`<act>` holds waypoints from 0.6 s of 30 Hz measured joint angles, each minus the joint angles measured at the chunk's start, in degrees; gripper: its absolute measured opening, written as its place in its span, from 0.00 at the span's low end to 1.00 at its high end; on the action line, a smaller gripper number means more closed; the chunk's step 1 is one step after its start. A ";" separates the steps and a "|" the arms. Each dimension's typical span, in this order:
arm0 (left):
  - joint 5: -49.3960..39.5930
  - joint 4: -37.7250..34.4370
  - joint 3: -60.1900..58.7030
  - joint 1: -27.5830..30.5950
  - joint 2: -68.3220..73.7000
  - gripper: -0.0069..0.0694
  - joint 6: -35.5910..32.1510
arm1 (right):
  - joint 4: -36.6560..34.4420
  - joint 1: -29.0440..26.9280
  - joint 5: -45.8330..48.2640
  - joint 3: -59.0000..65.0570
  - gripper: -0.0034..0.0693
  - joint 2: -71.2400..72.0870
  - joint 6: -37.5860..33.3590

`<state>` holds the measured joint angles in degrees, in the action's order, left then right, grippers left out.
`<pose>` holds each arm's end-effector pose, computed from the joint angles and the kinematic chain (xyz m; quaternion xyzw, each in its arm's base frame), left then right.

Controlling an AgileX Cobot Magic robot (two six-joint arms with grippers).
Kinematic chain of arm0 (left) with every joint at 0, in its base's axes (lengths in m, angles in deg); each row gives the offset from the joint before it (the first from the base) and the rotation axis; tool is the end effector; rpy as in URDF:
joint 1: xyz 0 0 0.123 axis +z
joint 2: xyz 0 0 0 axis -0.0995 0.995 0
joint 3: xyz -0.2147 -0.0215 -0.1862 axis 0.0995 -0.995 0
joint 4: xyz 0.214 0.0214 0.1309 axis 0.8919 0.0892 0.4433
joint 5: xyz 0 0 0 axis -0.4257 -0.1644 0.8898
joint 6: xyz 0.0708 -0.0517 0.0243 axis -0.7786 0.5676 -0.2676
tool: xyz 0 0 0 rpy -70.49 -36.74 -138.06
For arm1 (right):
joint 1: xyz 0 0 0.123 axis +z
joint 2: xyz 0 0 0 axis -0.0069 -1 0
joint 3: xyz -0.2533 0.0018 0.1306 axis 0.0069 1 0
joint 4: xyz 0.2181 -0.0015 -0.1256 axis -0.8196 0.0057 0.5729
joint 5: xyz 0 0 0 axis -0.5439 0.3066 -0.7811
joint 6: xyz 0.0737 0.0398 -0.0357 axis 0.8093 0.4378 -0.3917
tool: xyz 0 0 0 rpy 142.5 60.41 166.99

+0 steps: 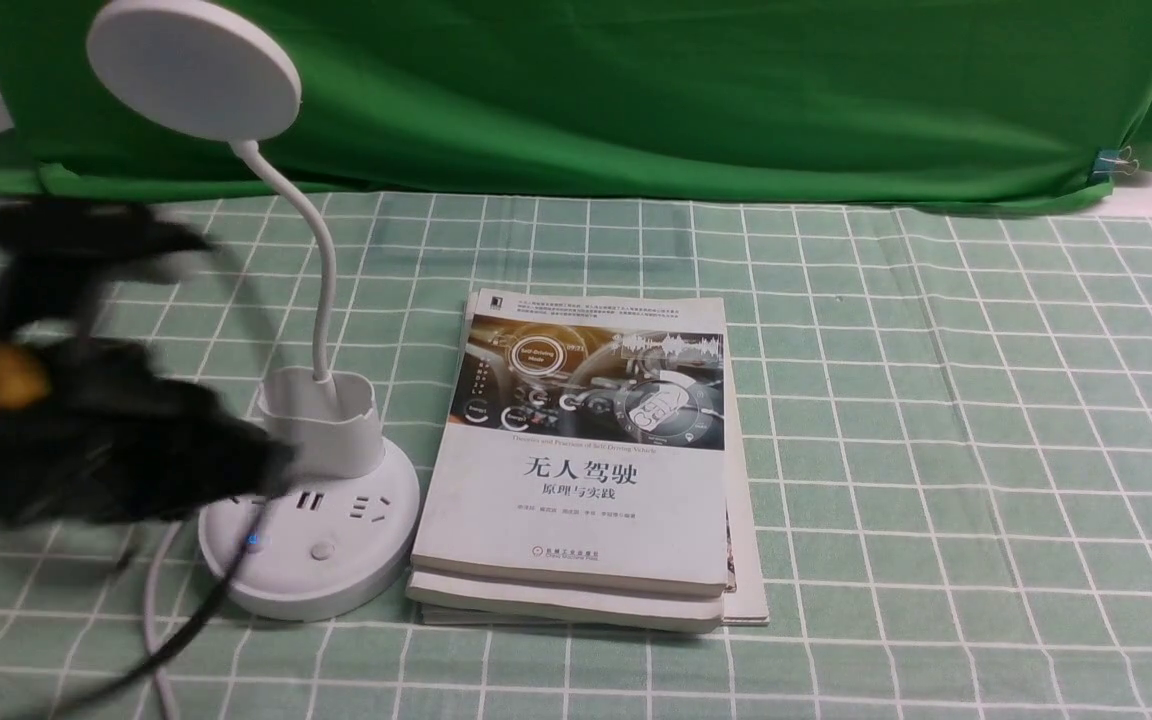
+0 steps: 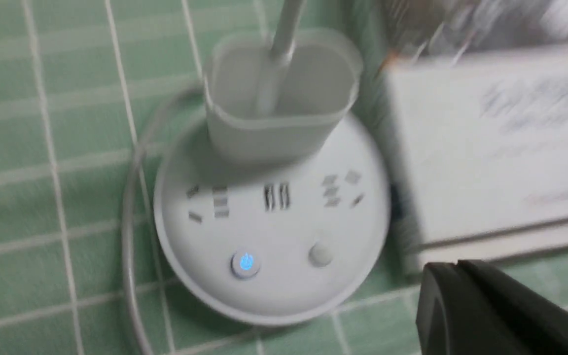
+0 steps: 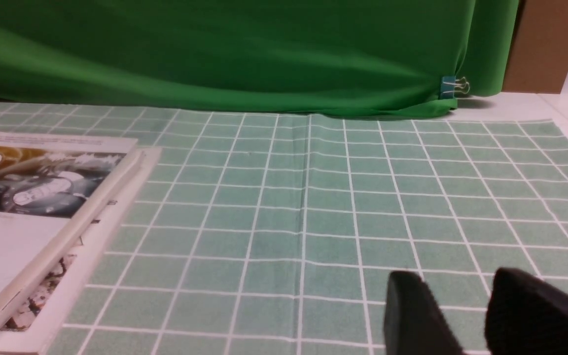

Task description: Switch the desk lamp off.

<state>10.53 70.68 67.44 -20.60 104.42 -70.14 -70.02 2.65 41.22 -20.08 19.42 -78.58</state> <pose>0.1843 -0.0590 0.2955 0.1273 0.8959 -0.1082 0.4117 0.0558 0.0014 0.1895 -0.0364 0.7592 -0.0118 0.6497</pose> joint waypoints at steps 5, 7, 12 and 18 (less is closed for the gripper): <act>10.40 -2.17 -12.02 0.00 -20.51 0.09 0.00 | 0.00 0.00 0.00 0.00 0.38 0.00 0.00; 12.11 -2.59 -16.17 0.00 -27.44 0.09 0.45 | 0.00 0.00 0.00 0.00 0.38 0.00 0.00; 12.80 -2.71 -22.60 0.00 -37.07 0.09 0.72 | 0.00 0.00 0.00 0.00 0.38 0.00 0.00; 13.23 -2.71 -24.47 0.00 -39.82 0.09 0.72 | 0.00 0.00 0.00 0.00 0.38 0.00 0.00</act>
<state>23.76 67.97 42.97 -20.60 64.60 -69.42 -70.02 2.65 41.22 -20.08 19.42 -78.58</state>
